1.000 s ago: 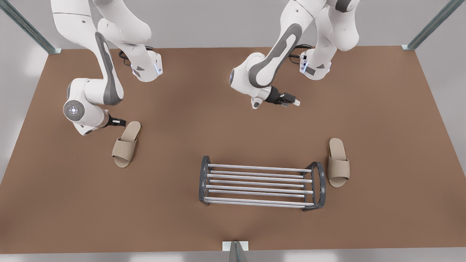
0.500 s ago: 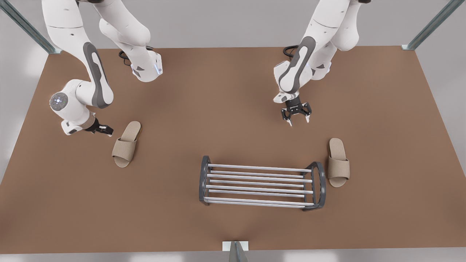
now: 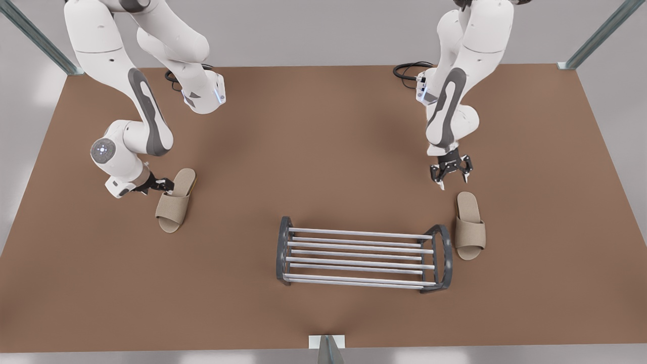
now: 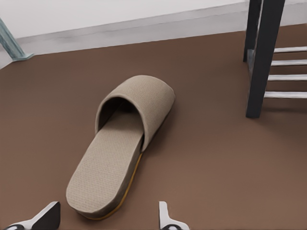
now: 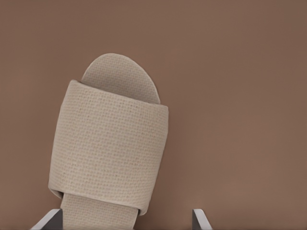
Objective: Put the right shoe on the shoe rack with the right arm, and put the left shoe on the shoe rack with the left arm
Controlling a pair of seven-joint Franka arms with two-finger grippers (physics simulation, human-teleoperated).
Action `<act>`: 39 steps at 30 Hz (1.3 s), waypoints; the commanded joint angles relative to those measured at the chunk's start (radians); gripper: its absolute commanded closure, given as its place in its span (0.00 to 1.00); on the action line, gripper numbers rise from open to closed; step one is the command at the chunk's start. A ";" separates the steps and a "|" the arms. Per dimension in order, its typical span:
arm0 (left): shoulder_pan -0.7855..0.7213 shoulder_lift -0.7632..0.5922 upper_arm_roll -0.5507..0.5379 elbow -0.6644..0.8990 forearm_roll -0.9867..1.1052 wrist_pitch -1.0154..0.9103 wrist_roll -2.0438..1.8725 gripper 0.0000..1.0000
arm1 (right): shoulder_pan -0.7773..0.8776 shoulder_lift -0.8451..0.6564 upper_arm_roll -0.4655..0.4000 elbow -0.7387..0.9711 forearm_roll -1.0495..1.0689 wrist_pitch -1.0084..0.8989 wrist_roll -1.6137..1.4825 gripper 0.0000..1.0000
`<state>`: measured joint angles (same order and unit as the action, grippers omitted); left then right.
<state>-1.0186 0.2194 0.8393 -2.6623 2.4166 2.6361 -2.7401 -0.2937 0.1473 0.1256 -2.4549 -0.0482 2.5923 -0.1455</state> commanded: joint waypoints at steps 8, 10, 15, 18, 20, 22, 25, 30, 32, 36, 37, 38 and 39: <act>0.049 0.193 -0.043 0.117 0.249 0.068 -0.655 0.00 | -0.025 0.055 0.000 0.022 0.001 0.043 -0.108 0.00; 0.051 0.215 -0.057 0.162 0.248 0.081 -0.763 0.00 | -0.032 0.063 0.000 0.022 0.001 0.048 -0.111 0.00; 0.089 0.270 -0.063 0.231 0.248 0.131 -0.817 0.00 | -0.035 0.081 0.000 0.030 0.001 0.058 -0.123 0.00; 0.130 0.274 -0.081 0.266 0.249 0.156 -0.816 0.00 | -0.036 0.106 0.000 0.039 0.001 0.065 -0.121 0.00; 0.130 0.290 -0.083 0.292 0.248 0.185 -0.816 0.00 | -0.036 0.118 -0.001 0.050 0.001 0.065 -0.123 0.00; 0.130 0.290 -0.085 0.303 0.248 0.188 -0.816 0.00 | -0.036 0.132 0.000 0.056 0.001 0.077 -0.123 0.00; 0.149 0.301 -0.097 0.357 0.246 0.231 -0.817 0.00 | -0.039 0.143 0.000 0.059 0.001 0.081 -0.123 0.00; 0.216 0.340 -0.155 0.446 0.237 0.263 -0.817 0.00 | -0.039 0.149 -0.001 0.062 0.001 0.081 -0.123 0.11; 0.232 0.348 -0.157 0.472 0.237 0.278 -0.814 0.00 | -0.039 0.150 -0.001 0.062 0.001 0.081 -0.123 0.20; 0.239 0.383 -0.157 0.515 0.237 0.298 -0.819 0.00 | -0.039 0.152 -0.001 0.065 0.001 0.081 -0.123 0.38; 0.239 0.396 -0.157 0.525 0.236 0.306 -0.823 0.00 | -0.039 0.152 -0.001 0.065 0.001 0.081 -0.123 0.44; 0.239 0.400 -0.158 0.533 0.234 0.308 -0.823 0.00 | -0.039 0.152 -0.001 0.067 0.001 0.081 -0.123 0.49; 0.239 0.403 -0.158 0.542 0.234 0.311 -0.823 0.00 | -0.039 0.152 -0.001 0.071 0.001 0.081 -0.123 0.57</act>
<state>-0.7795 0.6212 0.6810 -2.1251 2.6529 2.9202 -2.8973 -0.3330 0.2997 0.1242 -2.3860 -0.0481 2.6729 -0.2480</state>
